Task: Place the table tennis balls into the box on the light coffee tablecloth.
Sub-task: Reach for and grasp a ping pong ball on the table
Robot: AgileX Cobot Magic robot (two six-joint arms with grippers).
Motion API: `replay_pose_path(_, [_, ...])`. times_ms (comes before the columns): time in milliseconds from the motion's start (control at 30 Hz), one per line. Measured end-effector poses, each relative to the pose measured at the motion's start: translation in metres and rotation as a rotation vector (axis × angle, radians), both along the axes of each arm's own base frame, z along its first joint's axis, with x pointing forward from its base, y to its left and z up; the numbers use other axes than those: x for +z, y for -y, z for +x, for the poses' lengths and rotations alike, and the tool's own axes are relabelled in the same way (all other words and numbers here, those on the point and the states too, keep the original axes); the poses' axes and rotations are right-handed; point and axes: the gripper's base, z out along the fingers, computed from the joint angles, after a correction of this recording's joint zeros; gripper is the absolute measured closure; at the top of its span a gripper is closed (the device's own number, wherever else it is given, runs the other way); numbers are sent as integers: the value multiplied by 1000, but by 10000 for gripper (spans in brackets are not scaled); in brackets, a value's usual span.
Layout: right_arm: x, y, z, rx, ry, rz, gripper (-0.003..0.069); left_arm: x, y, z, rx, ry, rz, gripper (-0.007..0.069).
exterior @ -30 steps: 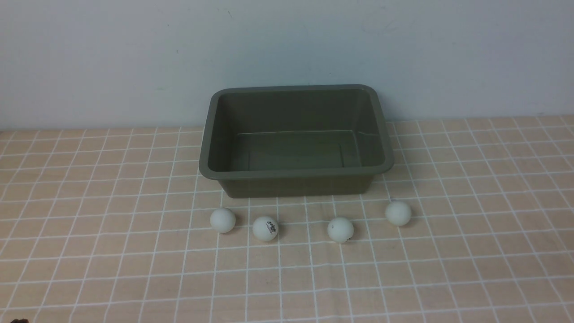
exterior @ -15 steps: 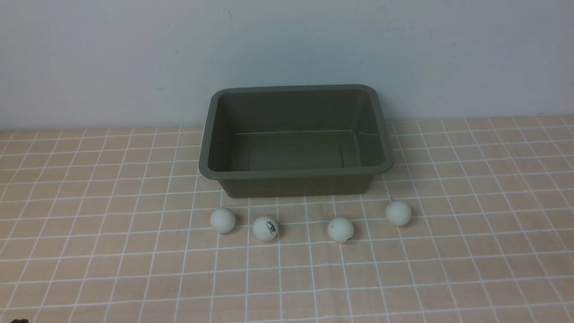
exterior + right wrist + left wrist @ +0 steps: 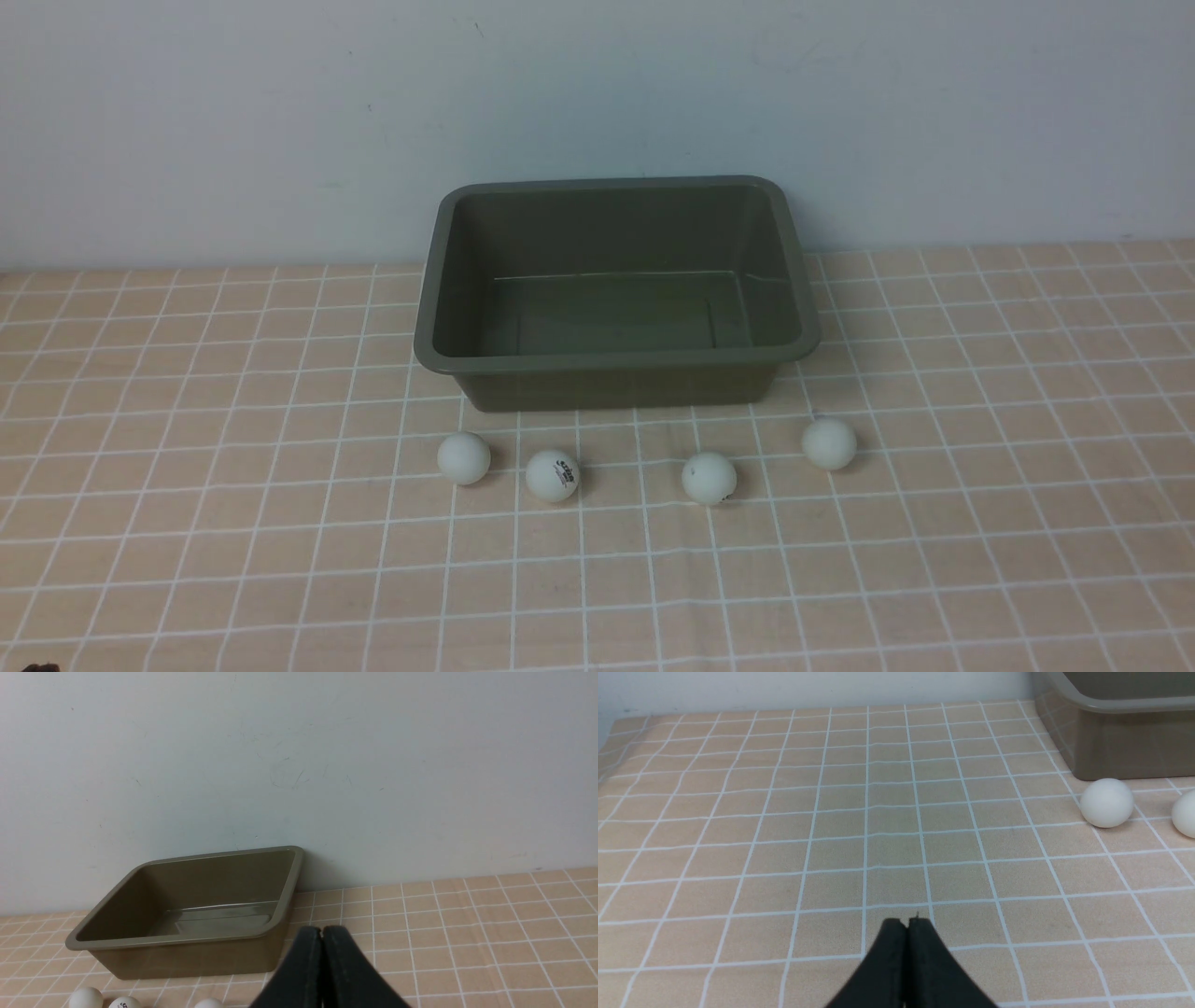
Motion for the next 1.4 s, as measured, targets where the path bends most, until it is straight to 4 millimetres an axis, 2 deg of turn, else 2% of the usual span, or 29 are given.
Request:
replay_pose_path(133, [0, 0, 0, 2, 0, 3, 677, 0, 1, 0, 0, 0, -18, 693])
replay_pose_path(333, [0, -3, 0, 29, -5, 44, 677, 1, 7, 0, -1, 6, -249, 693])
replay_pose_path(533, [0, -3, 0, 31, -5, 49, 677, 7, 8, 2, 4, 67, -346, 693])
replay_pose_path(700, [0, -3, 0, 31, -6, 50, 677, 12, 11, 2, 9, 104, -530, 693])
replay_pose_path(1400, [0, -3, -1, 32, -6, 50, 677, 21, 14, 3, 26, 157, -880, 693])
